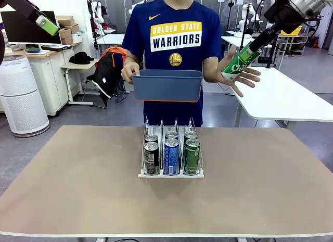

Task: Fill the beverage cans into the dispenser.
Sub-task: Place the picked Sprite in the line of the Automatic Can Dispenser with the same cans.

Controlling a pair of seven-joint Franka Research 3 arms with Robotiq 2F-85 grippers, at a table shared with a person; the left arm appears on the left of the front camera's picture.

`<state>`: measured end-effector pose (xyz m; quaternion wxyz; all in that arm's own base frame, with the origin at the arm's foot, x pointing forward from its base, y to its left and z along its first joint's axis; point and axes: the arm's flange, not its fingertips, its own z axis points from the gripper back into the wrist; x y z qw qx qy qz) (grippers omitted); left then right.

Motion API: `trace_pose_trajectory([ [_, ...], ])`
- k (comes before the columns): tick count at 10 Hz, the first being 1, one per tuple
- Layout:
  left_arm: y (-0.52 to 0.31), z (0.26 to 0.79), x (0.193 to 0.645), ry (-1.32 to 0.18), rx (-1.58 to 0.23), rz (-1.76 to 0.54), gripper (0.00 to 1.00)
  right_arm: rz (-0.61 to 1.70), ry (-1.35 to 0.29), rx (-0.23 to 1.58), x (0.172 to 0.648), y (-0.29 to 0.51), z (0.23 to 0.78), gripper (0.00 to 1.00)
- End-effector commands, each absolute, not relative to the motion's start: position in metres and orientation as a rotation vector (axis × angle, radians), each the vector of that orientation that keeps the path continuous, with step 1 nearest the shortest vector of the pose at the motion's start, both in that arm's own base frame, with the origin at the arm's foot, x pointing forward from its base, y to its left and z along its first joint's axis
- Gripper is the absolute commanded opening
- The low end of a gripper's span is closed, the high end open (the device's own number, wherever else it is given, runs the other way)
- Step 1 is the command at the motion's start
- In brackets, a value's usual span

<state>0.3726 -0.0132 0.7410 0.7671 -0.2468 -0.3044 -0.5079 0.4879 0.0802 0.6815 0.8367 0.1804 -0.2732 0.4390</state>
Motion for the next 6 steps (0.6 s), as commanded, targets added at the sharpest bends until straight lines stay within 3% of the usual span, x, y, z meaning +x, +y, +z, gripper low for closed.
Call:
trace_pose_trajectory([
  [1,-0.0126,0.7411,0.3725,-0.662,-0.536,-1.102,1.0,0.931,-0.581,0.376,0.4877,0.0802,0.6829,0.0],
  [6,-0.0126,0.7411,0.3725,-0.662,-0.536,-1.102,1.0,0.931,-0.581,0.376,0.4877,0.0802,0.6829,0.0],
])
